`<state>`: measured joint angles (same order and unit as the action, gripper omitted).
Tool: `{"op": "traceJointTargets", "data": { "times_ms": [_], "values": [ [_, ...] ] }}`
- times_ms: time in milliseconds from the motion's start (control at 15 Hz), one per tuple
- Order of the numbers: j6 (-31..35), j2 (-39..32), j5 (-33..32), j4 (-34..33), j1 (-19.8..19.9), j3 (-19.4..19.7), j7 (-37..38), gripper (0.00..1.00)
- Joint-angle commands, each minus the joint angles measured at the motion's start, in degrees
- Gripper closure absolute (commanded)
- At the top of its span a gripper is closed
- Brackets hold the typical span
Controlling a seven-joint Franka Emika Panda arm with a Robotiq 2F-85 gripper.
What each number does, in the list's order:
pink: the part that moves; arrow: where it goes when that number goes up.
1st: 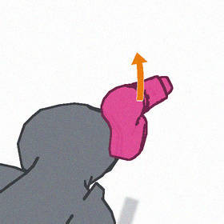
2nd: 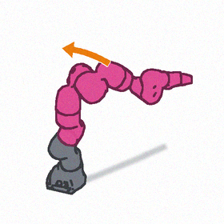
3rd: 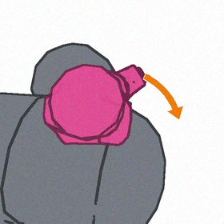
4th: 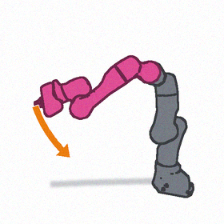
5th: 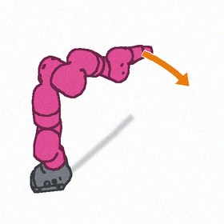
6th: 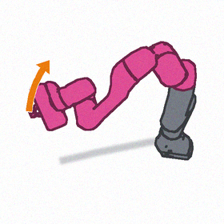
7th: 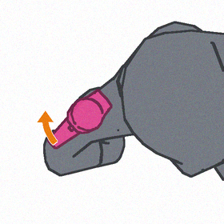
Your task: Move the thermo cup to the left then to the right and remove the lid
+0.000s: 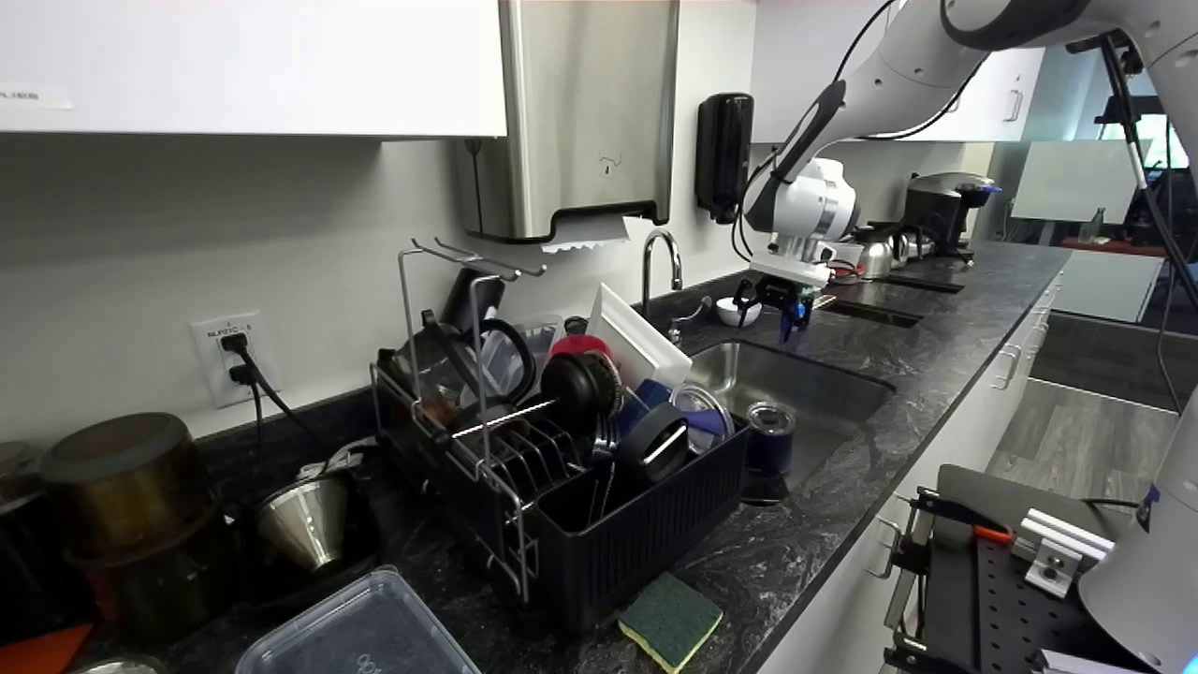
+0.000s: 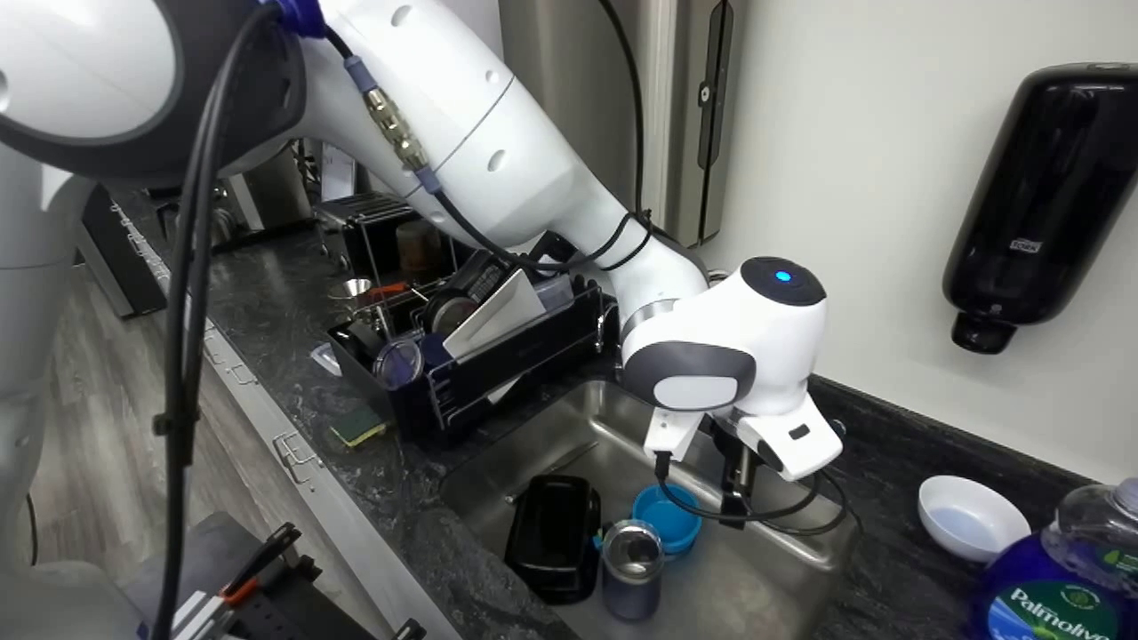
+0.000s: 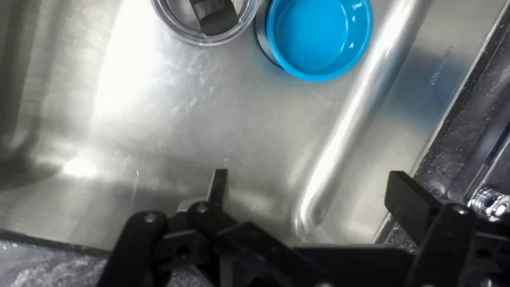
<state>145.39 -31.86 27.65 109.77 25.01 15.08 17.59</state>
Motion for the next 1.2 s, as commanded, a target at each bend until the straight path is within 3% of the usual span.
{"op": "traceJointTargets", "data": {
  "times_ms": [0,400,800,1133],
  "values": [
    [-0.1,-0.1,-0.2,-0.4,0.3,-0.2,-0.2,0.0],
    [-0.1,-0.1,-0.2,-0.4,0.2,-0.1,0.2,0.0],
    [12.7,0.4,-0.1,0.5,4.6,-3.4,-17.1,0.0],
    [17.2,0.8,0.1,1.8,11.4,-10.2,-33.2,0.0]
  ]
}}
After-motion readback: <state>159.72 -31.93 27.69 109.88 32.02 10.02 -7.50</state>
